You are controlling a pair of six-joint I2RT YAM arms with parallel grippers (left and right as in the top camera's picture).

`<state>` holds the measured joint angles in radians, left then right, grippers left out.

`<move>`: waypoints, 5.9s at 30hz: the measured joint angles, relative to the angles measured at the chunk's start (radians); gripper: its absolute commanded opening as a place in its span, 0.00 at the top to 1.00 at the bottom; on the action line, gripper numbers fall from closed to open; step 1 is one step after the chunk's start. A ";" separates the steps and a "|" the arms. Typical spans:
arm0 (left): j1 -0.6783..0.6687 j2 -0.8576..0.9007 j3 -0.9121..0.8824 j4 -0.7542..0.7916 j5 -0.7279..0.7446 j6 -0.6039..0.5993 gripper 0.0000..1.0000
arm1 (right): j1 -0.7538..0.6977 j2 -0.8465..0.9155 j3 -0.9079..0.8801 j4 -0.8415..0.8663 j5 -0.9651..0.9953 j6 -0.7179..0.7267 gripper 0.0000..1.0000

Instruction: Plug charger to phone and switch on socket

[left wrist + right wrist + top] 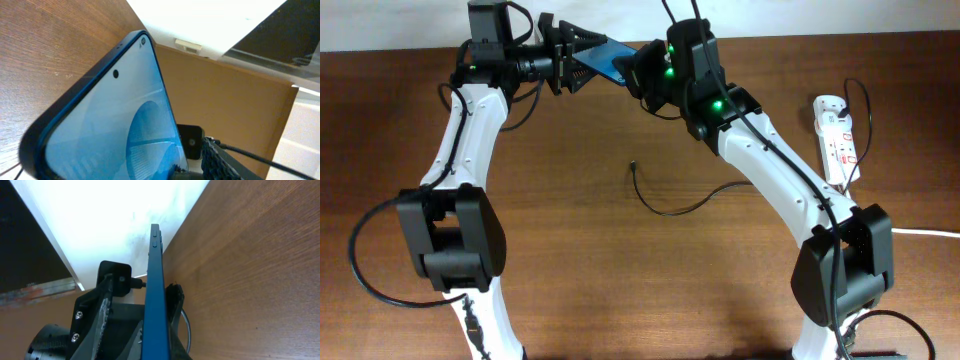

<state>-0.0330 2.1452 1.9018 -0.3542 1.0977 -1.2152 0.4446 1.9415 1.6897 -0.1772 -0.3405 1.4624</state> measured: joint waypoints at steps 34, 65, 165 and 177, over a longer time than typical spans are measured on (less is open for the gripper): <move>-0.017 0.010 -0.012 0.203 -0.014 -0.201 1.00 | 0.056 -0.031 0.025 -0.057 0.010 -0.113 0.67; 0.130 0.011 -0.002 -0.264 -0.033 0.576 1.00 | -0.097 0.006 0.014 -0.730 -0.034 -1.213 0.64; 0.031 0.144 -0.002 -0.178 0.304 0.628 1.00 | 0.054 -0.259 -0.691 0.444 -0.406 -0.516 0.96; 0.028 0.144 -0.002 -0.167 0.380 0.628 1.00 | 0.054 -0.259 -0.691 0.473 -0.413 -0.515 0.96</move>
<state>-0.0048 2.2894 1.8999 -0.5217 1.4780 -0.5873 0.4984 1.6825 0.9989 0.2955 -0.7532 0.9470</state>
